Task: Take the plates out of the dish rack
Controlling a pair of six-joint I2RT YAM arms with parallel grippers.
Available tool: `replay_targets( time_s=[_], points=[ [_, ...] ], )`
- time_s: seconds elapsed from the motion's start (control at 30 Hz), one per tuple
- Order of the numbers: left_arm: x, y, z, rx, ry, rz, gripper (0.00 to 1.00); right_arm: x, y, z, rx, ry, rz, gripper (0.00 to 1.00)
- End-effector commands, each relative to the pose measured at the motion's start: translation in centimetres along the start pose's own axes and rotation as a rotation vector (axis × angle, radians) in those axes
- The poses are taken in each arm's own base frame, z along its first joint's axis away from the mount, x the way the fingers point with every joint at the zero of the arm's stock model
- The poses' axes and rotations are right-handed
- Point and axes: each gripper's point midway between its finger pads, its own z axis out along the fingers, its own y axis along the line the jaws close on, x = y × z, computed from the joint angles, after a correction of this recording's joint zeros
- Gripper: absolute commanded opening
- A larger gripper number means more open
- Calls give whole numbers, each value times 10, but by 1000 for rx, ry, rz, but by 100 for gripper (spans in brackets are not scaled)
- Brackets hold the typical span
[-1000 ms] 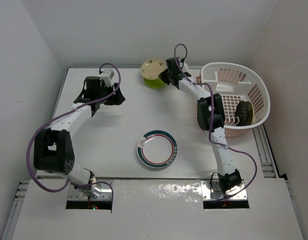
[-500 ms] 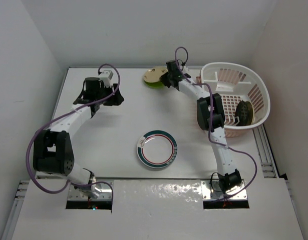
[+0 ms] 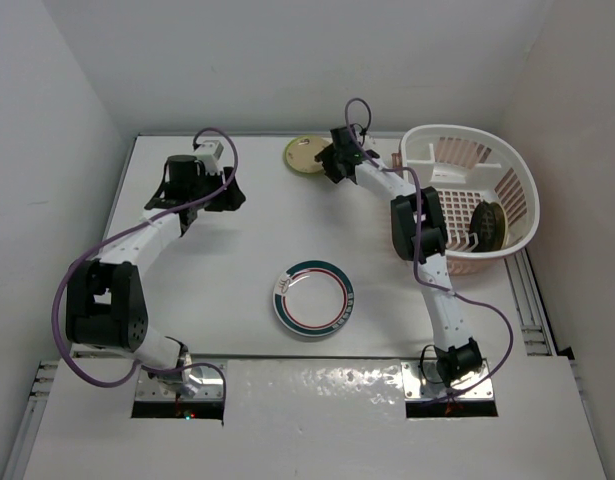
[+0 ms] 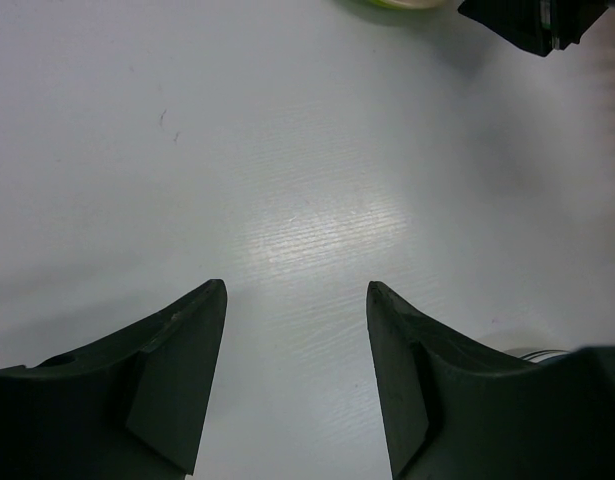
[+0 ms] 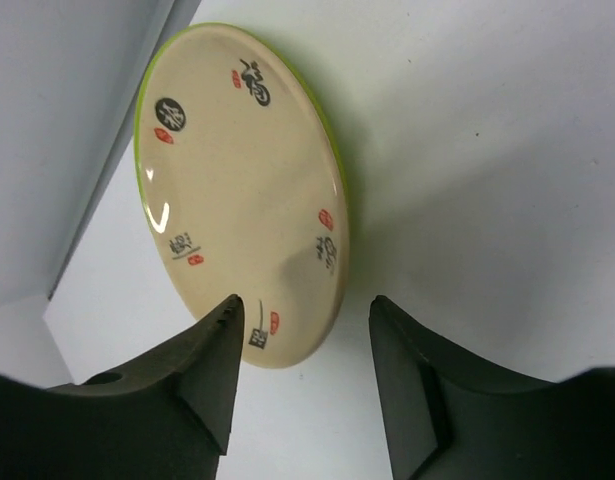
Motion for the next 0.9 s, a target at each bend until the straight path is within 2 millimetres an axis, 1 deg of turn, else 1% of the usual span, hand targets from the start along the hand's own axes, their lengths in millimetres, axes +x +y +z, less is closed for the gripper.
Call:
replay_targets(
  time_s=[0.0, 0.17, 0.27, 0.33, 0.4, 0.43, 0.47, 0.5, 0.57, 0.6, 0.67, 0.7, 0.73, 0.77, 0.8, 0.83, 0.87],
  points=[
    [-22, 2, -8, -6, -82, 33, 56, -11, 32, -22, -57, -31, -79, 53],
    [-24, 3, -8, -9, -87, 35, 56, -7, 19, -22, -18, -25, -137, 54],
    [-24, 2, -9, -7, -89, 38, 56, -9, 18, -20, -14, -30, -177, 54],
    [-23, 3, -9, -11, -83, 38, 56, -11, 28, -25, -40, -31, -237, 54],
    [-22, 3, -9, -11, -81, 36, 56, -8, 48, -40, -85, -40, -313, 54],
    [-21, 2, -9, -8, -78, 36, 56, -4, 54, -48, -93, -46, -392, 55],
    [-22, 2, -9, -5, -80, 38, 56, -5, 58, -56, -99, -52, -421, 55],
    [-23, 1, -10, -3, -81, 40, 56, -7, 62, -73, -108, -56, -448, 55],
    [-22, 2, -9, -4, -79, 42, 56, -10, 65, -93, -121, -61, -487, 55],
    [-22, 2, -9, -6, -77, 43, 56, -14, 69, -113, -139, -68, -504, 55],
    [-20, 4, -10, -13, -72, 49, 56, -16, 72, -134, -162, -67, -586, 55],
    [-17, 4, -10, -14, -64, 49, 56, -12, 67, -143, -166, -45, -629, 56],
    [-16, 5, -10, -19, -63, 53, 56, -18, 79, -164, -213, -49, -711, 55],
    [-14, 6, -11, -21, -57, 64, 56, -10, 87, -178, -277, 0, -768, 53],
    [-13, 7, -11, -24, -50, 68, 56, -8, 88, -193, -297, 34, -840, 50],
    [-11, 9, -12, -35, -46, 74, 55, -12, 94, -216, -344, 42, -972, 32],
    [-9, 11, -13, -47, -39, 71, 55, -11, 83, -233, -313, 101, -1034, 19]
  ],
)
